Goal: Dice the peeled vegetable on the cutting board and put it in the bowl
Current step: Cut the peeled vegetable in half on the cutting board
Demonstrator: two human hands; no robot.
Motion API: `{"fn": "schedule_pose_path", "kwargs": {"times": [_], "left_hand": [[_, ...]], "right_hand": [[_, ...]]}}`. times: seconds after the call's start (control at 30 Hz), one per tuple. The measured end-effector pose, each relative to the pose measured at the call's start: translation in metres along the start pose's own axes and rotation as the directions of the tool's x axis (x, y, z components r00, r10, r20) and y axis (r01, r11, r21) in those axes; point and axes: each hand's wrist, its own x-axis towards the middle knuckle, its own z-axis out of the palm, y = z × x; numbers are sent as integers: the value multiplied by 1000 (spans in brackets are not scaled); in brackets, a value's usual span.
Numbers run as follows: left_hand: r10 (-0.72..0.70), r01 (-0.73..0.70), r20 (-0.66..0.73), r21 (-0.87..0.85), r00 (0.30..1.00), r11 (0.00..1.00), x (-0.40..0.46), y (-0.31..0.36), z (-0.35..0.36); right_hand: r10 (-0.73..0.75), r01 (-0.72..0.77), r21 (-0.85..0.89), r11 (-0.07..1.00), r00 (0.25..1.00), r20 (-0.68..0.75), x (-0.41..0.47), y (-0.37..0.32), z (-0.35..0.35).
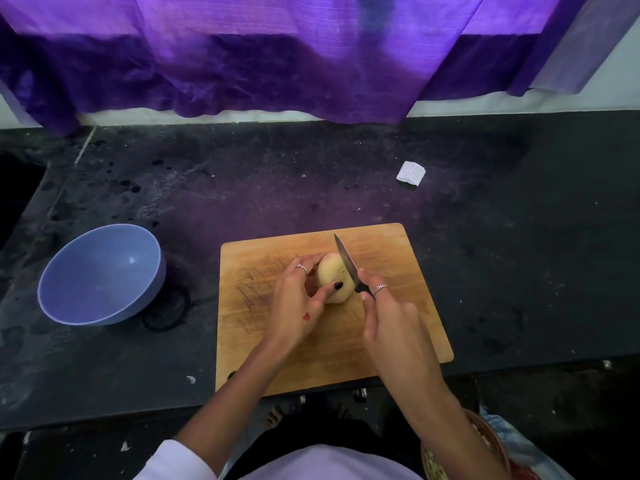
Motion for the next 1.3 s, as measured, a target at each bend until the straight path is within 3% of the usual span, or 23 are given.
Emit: {"fn": "schedule_pose_path", "kwargs": {"times": [0.33, 0.73, 0.87, 1.3], "left_hand": [[-7, 7, 4, -74, 1000, 997, 2, 0, 1], [27, -27, -11, -35, 1000, 999, 4, -1, 2], [-22, 21, -61, -14, 998, 1000, 5, -3, 4], [-6, 6, -7, -18, 1000, 1000, 10, 3, 5]], "right_hand": [[-4, 10, -169, 986, 999, 37, 11, -8, -7], [-18, 25, -102, 994, 997, 70, 30, -10, -8], [-22, 27, -77, 997, 997, 68, 22, -9, -9], [-51, 68, -181, 981, 994, 96, 22, -7, -12]]}}
